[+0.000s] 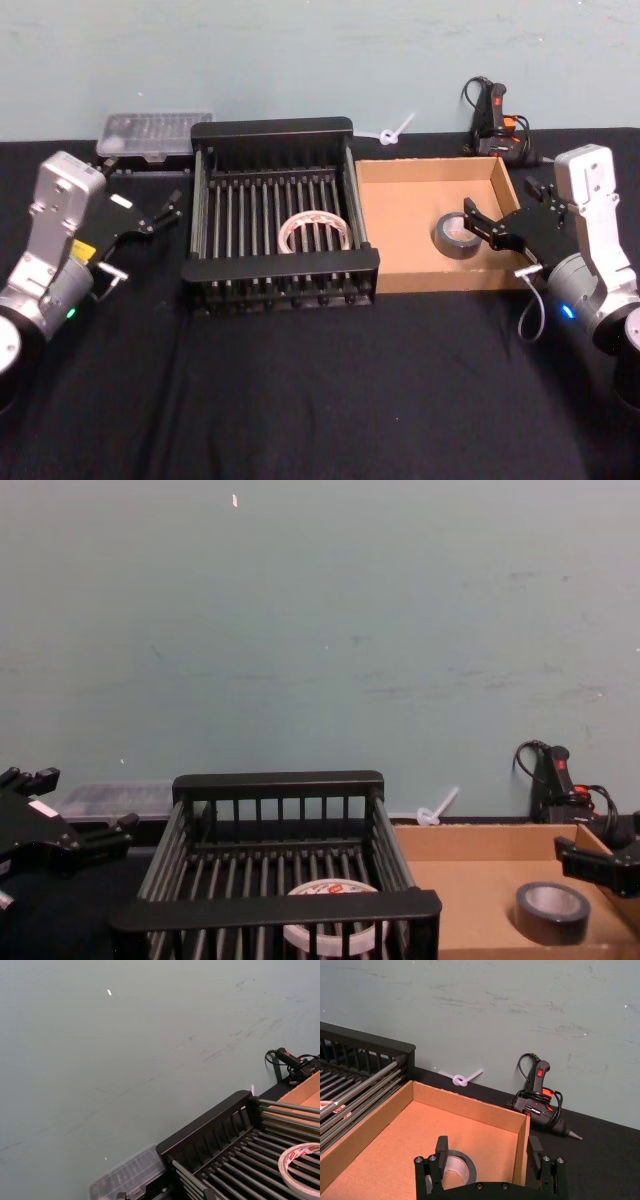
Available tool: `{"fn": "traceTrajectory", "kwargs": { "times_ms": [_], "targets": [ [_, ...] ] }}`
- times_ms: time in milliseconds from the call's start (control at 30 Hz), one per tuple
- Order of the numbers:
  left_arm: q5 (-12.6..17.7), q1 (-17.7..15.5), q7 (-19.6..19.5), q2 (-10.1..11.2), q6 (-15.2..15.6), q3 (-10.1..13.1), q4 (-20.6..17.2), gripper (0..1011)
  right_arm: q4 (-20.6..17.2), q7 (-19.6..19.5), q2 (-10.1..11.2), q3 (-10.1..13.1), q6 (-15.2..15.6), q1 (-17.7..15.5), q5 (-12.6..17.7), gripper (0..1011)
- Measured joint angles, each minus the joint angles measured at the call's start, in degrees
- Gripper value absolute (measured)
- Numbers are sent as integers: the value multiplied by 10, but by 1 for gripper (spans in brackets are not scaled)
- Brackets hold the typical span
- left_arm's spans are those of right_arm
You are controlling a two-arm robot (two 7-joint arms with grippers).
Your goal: Pick up the white tape and place it into the black box , Pick up the silver tape and place it into the brown box.
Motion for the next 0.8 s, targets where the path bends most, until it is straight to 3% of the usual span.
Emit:
{"fn": "traceTrajectory", "kwargs": {
  "times_ms": [800],
  "targets": [
    [0,0,0,0,0,0,0,1001,-1,-1,0,-1,0,1,0,1002]
  ]
}}
